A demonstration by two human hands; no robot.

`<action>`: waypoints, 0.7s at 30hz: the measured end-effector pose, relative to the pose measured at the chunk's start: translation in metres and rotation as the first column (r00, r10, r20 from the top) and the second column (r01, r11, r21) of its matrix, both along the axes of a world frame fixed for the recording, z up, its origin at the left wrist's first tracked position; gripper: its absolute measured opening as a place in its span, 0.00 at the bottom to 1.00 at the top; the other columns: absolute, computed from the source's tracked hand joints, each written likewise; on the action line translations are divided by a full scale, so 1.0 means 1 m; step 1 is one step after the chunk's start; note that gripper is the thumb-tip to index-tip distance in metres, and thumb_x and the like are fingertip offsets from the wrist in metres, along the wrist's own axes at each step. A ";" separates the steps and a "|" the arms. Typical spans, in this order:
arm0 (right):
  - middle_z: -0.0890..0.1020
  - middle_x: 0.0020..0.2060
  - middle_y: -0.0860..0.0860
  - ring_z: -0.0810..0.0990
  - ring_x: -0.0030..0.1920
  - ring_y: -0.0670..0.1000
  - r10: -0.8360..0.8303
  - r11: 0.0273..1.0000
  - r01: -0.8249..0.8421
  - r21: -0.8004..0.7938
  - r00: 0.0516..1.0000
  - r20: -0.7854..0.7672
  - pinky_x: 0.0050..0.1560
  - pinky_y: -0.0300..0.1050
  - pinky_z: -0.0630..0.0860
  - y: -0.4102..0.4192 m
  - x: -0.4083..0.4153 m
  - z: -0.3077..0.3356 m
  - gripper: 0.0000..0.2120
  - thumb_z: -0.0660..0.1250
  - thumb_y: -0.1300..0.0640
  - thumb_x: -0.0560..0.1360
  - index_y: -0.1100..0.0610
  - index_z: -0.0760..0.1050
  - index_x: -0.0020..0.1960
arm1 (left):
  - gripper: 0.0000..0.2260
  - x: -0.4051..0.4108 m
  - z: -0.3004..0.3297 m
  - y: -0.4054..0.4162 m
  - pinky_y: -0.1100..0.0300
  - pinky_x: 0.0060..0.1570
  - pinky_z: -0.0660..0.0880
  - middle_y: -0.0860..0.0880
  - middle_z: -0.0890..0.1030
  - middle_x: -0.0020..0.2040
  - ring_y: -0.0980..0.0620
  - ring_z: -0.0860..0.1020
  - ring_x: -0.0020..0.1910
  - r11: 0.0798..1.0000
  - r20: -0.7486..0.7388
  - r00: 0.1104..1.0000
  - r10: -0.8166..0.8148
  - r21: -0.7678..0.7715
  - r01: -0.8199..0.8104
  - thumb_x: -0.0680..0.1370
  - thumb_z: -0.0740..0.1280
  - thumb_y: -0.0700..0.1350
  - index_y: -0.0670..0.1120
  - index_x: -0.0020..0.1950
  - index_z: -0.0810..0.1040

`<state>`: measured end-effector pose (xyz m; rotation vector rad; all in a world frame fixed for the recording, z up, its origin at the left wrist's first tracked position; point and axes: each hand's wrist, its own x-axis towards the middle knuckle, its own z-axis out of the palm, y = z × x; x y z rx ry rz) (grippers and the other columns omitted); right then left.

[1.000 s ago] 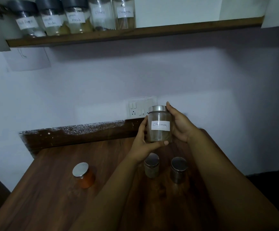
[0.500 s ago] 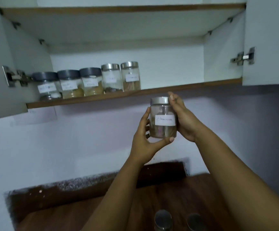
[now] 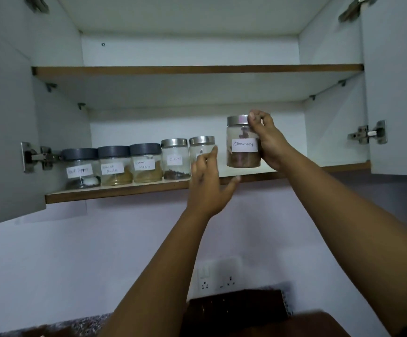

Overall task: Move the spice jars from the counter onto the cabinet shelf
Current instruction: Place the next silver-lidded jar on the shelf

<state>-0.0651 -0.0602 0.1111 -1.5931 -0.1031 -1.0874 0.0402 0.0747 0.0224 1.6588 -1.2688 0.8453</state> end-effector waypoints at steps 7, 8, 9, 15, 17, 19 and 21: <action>0.75 0.53 0.50 0.75 0.47 0.50 -0.268 0.959 0.221 -0.179 0.911 -0.313 0.47 0.47 0.73 -0.053 0.035 -0.003 0.17 0.61 0.39 0.78 0.47 0.65 0.61 | 0.13 0.067 -0.030 -0.007 0.51 0.45 0.72 0.45 0.74 0.48 0.47 0.71 0.45 0.920 0.289 0.876 0.387 -0.186 -0.345 0.80 0.62 0.53 0.43 0.52 0.76; 0.75 0.52 0.49 0.75 0.46 0.48 -0.244 0.965 0.196 -0.172 0.912 -0.330 0.47 0.46 0.73 -0.056 0.039 -0.002 0.16 0.61 0.39 0.78 0.46 0.65 0.61 | 0.13 0.069 -0.030 -0.009 0.52 0.46 0.70 0.46 0.74 0.48 0.47 0.71 0.45 0.912 0.299 0.864 0.404 -0.203 -0.356 0.80 0.61 0.53 0.44 0.52 0.76; 0.75 0.51 0.48 0.75 0.46 0.48 -0.212 0.973 0.164 -0.163 0.914 -0.345 0.47 0.45 0.74 -0.060 0.044 -0.001 0.15 0.60 0.40 0.79 0.46 0.65 0.60 | 0.13 0.069 -0.030 -0.011 0.52 0.46 0.68 0.47 0.74 0.47 0.48 0.71 0.45 0.906 0.287 0.864 0.415 -0.220 -0.362 0.80 0.61 0.53 0.44 0.51 0.76; 0.76 0.57 0.51 0.77 0.55 0.51 -0.023 0.995 -0.011 -0.098 0.937 -0.349 0.54 0.51 0.76 -0.075 0.067 -0.002 0.11 0.58 0.42 0.80 0.44 0.66 0.60 | 0.15 0.065 -0.031 -0.024 0.58 0.46 0.62 0.48 0.71 0.43 0.50 0.69 0.43 0.873 0.193 0.874 0.446 -0.312 -0.376 0.79 0.63 0.57 0.45 0.45 0.73; 0.76 0.58 0.51 0.77 0.57 0.51 0.012 0.995 -0.045 -0.086 0.937 -0.348 0.53 0.51 0.77 -0.080 0.070 -0.003 0.13 0.58 0.41 0.80 0.44 0.66 0.62 | 0.18 0.063 -0.032 -0.027 0.58 0.46 0.63 0.47 0.71 0.42 0.49 0.69 0.42 0.863 0.198 0.867 0.457 -0.334 -0.379 0.79 0.62 0.60 0.45 0.43 0.73; 0.76 0.58 0.51 0.77 0.57 0.51 0.031 0.995 -0.063 -0.083 0.940 -0.341 0.52 0.50 0.78 -0.085 0.074 -0.004 0.15 0.59 0.41 0.79 0.44 0.66 0.64 | 0.21 0.064 -0.034 -0.031 0.58 0.45 0.63 0.47 0.71 0.41 0.49 0.68 0.42 0.852 0.198 0.862 0.467 -0.361 -0.379 0.78 0.59 0.63 0.44 0.42 0.72; 0.76 0.58 0.50 0.77 0.57 0.50 0.034 0.995 -0.062 -0.076 0.946 -0.323 0.51 0.49 0.77 -0.089 0.076 -0.005 0.17 0.59 0.41 0.79 0.43 0.66 0.67 | 0.24 0.064 -0.033 -0.034 0.57 0.45 0.63 0.47 0.70 0.41 0.49 0.68 0.41 0.840 0.181 0.862 0.474 -0.387 -0.381 0.78 0.57 0.65 0.44 0.42 0.72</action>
